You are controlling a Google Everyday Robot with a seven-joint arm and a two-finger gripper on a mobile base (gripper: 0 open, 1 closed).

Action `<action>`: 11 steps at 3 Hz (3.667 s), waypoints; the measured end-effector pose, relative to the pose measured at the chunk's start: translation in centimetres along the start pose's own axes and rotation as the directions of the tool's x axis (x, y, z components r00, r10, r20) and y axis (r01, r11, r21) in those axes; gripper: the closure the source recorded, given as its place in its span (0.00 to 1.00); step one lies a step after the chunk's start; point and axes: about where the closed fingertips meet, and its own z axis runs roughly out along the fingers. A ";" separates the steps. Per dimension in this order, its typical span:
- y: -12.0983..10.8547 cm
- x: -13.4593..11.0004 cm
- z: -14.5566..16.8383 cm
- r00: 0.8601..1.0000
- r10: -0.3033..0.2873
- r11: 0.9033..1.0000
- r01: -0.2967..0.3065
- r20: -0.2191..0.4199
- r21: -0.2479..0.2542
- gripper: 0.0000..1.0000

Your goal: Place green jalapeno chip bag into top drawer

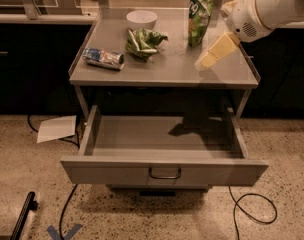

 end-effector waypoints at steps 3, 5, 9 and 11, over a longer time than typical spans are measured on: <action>-2.6 -0.3 10.5 0.999 0.044 0.999 -0.044 -0.011 0.028 0.00; -1.0 2.8 16.3 0.975 0.219 0.962 -0.220 0.025 0.164 0.00; -14.0 -6.3 18.8 0.935 0.258 0.907 -0.320 0.242 0.272 0.00; -9.7 -6.2 16.1 0.941 0.253 0.913 -0.309 0.225 0.268 0.00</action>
Offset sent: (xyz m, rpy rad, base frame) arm 0.1168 0.0625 -0.0714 -0.0734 0.0464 -0.0046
